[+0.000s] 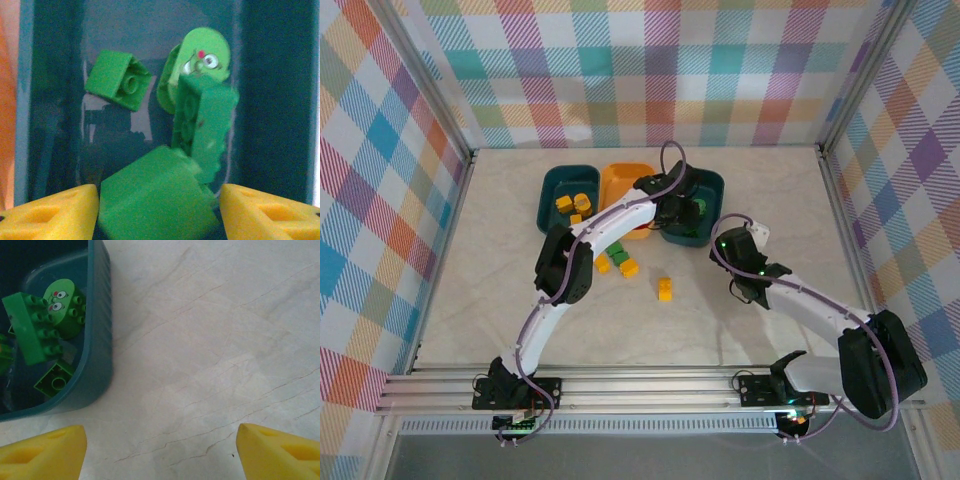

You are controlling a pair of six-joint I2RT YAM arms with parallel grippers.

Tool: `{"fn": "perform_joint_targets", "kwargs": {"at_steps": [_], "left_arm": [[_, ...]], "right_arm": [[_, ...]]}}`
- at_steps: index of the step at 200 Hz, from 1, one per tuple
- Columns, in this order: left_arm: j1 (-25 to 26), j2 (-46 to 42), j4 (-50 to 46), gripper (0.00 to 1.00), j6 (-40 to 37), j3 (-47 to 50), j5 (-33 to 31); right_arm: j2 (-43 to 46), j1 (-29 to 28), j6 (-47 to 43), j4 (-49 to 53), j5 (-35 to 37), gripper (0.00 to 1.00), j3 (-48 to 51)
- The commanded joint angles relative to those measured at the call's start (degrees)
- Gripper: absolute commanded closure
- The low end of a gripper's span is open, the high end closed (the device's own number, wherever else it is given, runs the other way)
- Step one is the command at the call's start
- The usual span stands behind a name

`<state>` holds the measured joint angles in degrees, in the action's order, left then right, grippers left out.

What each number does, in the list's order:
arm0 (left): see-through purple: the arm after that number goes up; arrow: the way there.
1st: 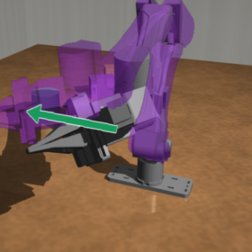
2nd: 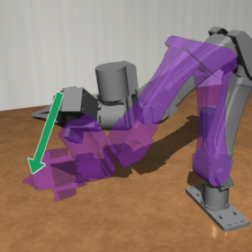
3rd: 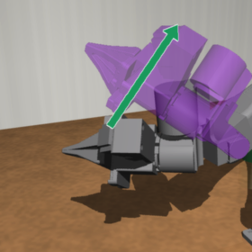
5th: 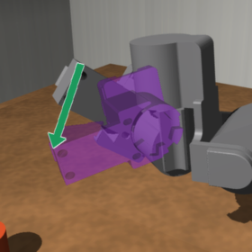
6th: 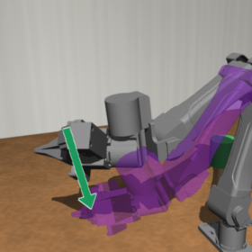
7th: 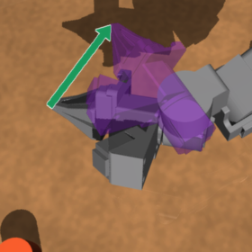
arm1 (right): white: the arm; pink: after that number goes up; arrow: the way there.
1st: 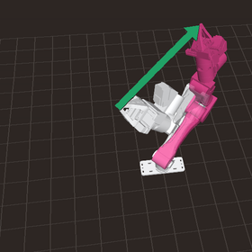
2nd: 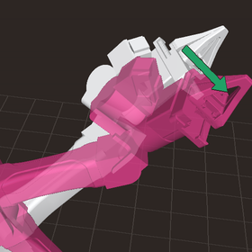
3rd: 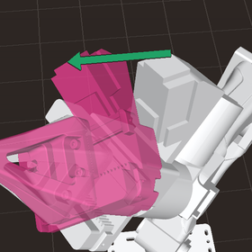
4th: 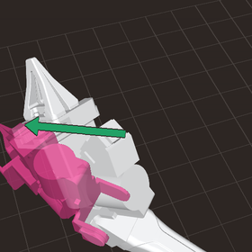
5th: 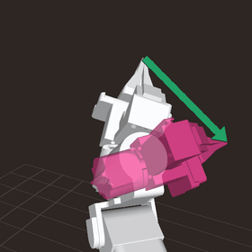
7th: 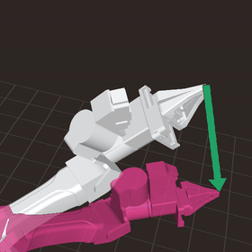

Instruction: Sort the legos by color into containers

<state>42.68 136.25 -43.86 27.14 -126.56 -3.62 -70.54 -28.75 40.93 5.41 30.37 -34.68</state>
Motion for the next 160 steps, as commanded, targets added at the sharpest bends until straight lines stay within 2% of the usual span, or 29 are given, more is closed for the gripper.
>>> {"fn": "perform_joint_targets", "kwargs": {"at_steps": [1,19,45,80,106,129,160], "left_arm": [[0.35,-1.24,-1.82,0.24,-1.17,-2.24,2.35],[0.54,-3.76,-1.29,0.16,-1.99,-1.30,3.49],[0.79,-8.41,-1.01,0.15,-2.12,2.36,5.28],[2.89,-19.31,4.92,0.15,-0.65,21.32,4.68],[5.74,-24.57,7.63,0.15,1.83,34.38,3.56],[8.54,-25.28,7.36,0.14,3.75,39.42,0.51],[11.60,-22.04,5.34,0.13,5.74,39.20,-1.61]], "right_arm": [[1.20,0.36,-1.46,-2.43,-1.36,0.21,0.74],[1.15,0.36,-1.64,-2.74,-2.06,0.21,0.76],[1.46,0.36,-1.73,-2.86,-2.09,0.21,0.91],[1.88,0.35,-1.26,-2.67,-1.59,0.21,1.29],[3.13,0.36,1.51,-0.03,2.94,0.20,1.48],[4.25,0.36,3.60,-0.04,4.40,0.16,2.65],[3.31,0.36,4.00,-0.19,3.66,0.15,2.30]]}}
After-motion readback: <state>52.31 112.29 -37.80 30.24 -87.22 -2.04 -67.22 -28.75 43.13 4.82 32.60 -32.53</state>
